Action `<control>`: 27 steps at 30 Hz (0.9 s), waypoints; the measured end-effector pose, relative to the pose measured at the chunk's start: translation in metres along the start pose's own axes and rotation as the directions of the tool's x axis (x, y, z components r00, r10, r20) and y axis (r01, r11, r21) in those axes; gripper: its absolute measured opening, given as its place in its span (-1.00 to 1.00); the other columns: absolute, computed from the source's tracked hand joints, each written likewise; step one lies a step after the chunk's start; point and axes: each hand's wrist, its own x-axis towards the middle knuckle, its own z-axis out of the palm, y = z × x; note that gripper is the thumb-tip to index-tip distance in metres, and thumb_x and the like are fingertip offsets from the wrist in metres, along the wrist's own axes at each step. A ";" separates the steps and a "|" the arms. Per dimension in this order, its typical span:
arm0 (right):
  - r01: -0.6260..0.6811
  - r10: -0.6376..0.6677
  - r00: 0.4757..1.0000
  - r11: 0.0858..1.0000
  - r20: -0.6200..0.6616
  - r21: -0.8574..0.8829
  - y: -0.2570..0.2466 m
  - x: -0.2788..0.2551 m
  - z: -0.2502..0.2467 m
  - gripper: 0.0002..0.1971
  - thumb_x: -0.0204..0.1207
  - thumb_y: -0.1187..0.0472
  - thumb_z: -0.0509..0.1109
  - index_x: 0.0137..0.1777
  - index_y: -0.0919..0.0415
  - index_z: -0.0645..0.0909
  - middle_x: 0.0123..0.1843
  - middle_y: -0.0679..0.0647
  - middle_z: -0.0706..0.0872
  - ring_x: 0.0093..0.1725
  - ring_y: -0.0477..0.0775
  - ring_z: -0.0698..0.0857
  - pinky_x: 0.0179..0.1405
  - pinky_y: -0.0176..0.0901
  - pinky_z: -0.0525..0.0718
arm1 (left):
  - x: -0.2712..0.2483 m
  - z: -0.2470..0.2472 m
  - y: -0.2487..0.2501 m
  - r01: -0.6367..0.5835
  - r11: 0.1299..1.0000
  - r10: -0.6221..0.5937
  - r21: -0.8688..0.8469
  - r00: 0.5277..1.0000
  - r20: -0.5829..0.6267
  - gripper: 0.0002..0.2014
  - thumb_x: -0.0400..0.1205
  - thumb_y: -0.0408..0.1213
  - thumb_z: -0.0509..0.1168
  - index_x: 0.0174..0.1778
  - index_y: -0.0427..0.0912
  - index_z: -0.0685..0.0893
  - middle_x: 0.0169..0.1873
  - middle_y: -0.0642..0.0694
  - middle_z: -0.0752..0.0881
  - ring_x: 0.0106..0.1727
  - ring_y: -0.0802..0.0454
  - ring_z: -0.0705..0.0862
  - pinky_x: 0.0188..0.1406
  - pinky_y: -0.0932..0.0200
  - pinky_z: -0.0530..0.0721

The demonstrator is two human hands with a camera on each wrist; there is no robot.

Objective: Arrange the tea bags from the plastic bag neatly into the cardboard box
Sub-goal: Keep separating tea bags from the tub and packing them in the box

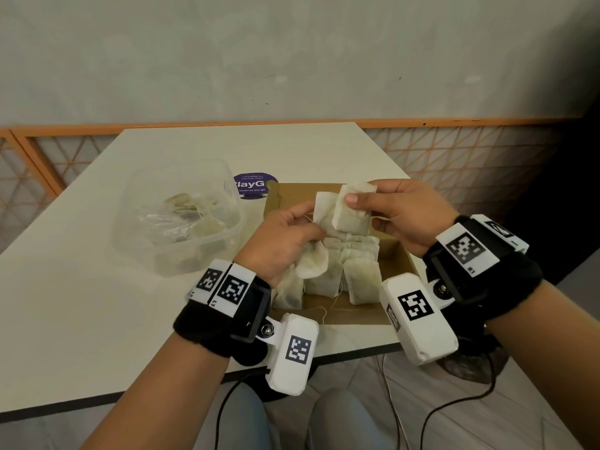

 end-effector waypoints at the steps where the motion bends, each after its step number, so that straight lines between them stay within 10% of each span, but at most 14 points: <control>1: -0.003 0.003 1.000 1.000 0.015 0.006 0.001 -0.001 -0.001 -0.96 0.39 0.30 0.49 -0.20 0.16 0.73 -0.14 0.06 0.77 -0.01 0.07 0.68 0.09 -0.07 0.57 | 0.000 -0.001 0.000 -0.006 1.000 0.006 0.024 1.000 -0.004 -0.60 0.55 -0.69 0.17 0.15 -0.19 0.68 -0.57 0.11 0.70 -0.49 0.28 0.65 -0.37 0.41 0.61; 7: -0.037 0.038 0.995 0.999 0.089 -0.016 0.005 -0.005 -0.003 -0.91 0.42 0.38 0.43 -0.11 0.28 0.73 -0.08 0.18 0.77 -0.05 0.13 0.71 0.07 -0.02 0.67 | 0.003 -0.007 -0.002 0.023 0.994 -0.019 0.108 0.999 -0.042 -0.54 0.54 -0.62 0.27 0.28 -0.10 0.65 -0.46 -0.01 0.70 -0.34 0.14 0.67 -0.23 0.29 0.65; 11: -0.052 0.053 0.998 0.997 0.015 -0.064 0.016 -0.008 -0.010 -0.94 0.39 0.40 0.47 -0.16 0.30 0.75 0.02 0.40 0.75 -0.03 0.28 0.66 0.19 0.26 0.61 | 0.001 -0.024 -0.009 0.123 0.977 -0.149 -0.174 0.978 -0.149 -0.58 0.61 -0.57 0.21 0.39 -0.22 0.52 -0.14 -0.12 0.76 -0.32 0.18 0.71 -0.44 0.31 0.65; 16: -0.158 0.201 0.960 0.963 0.196 -0.217 0.039 -0.017 -0.004 -0.84 0.37 0.41 0.48 -0.05 0.33 0.74 -0.05 0.23 0.79 -0.24 -0.06 0.74 -0.30 -0.31 0.72 | -0.004 -0.037 -0.021 0.117 0.893 -0.233 -0.435 0.946 -0.225 -0.63 0.65 -0.58 0.10 0.37 -0.31 0.46 0.03 -0.21 0.73 -0.29 0.10 0.72 -0.58 0.33 0.60; 27: -0.209 0.256 0.961 0.919 0.101 -0.335 0.056 0.000 0.016 -0.94 0.38 0.32 0.52 -0.15 0.22 0.76 -0.19 0.13 0.74 -0.32 -0.02 0.64 -0.37 -0.25 0.63 | -0.001 -0.039 -0.025 0.115 0.892 -0.226 -0.437 0.951 -0.212 -0.66 0.62 -0.59 0.15 0.27 -0.26 0.54 -0.18 -0.06 0.82 -0.26 0.09 0.75 -0.52 0.30 0.64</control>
